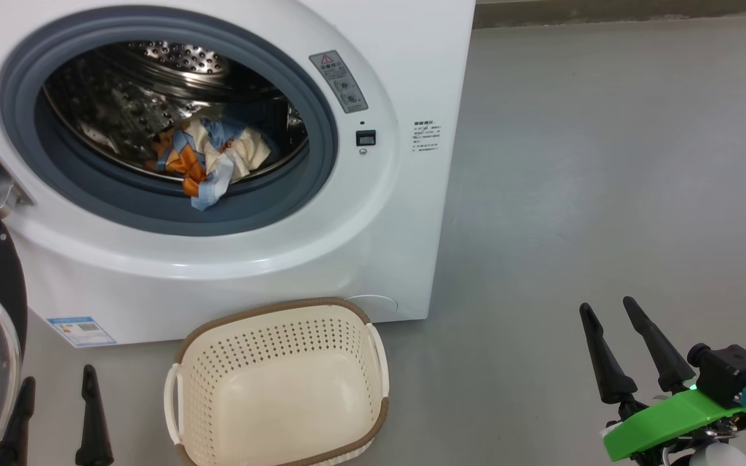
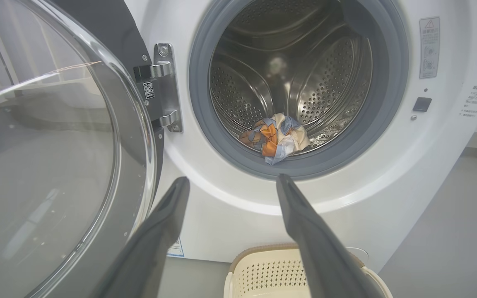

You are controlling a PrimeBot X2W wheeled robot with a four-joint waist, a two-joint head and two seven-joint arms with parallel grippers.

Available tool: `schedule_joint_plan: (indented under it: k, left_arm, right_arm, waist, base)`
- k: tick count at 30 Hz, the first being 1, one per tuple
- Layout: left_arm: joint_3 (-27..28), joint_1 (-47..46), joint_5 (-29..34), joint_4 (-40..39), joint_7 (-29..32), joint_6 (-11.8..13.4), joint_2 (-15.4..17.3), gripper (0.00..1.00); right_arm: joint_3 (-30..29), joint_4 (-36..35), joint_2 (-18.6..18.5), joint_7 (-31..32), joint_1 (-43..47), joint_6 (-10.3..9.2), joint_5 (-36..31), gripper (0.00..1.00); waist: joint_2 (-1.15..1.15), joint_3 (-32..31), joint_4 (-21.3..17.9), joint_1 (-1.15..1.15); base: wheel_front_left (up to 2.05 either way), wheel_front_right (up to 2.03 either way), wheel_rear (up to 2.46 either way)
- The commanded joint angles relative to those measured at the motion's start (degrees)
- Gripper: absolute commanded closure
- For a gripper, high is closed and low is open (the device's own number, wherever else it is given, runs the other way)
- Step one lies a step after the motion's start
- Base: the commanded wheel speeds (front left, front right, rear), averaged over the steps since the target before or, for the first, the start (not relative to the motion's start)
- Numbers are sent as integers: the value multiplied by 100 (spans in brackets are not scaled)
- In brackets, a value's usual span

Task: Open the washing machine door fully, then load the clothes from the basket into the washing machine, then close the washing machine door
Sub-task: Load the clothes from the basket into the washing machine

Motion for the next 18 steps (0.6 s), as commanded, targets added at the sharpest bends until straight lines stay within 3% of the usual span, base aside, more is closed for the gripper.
schedule_joint_plan:
  k: [1,18]
  left_arm:
    - [148,-150,5,-183,-37,5,134,0]
    - [135,-191,-24,-196,-37,5,182,0]
  right_arm:
    - [60,-148,-81,-46,-80,26,41,0]
    - [35,-180,-45,-46,-72,26,29,0]
  waist:
    - [0,2,-7,0]
    - [0,31,12,0]
  base:
    - [0,0,0]
    - [0,0,0]
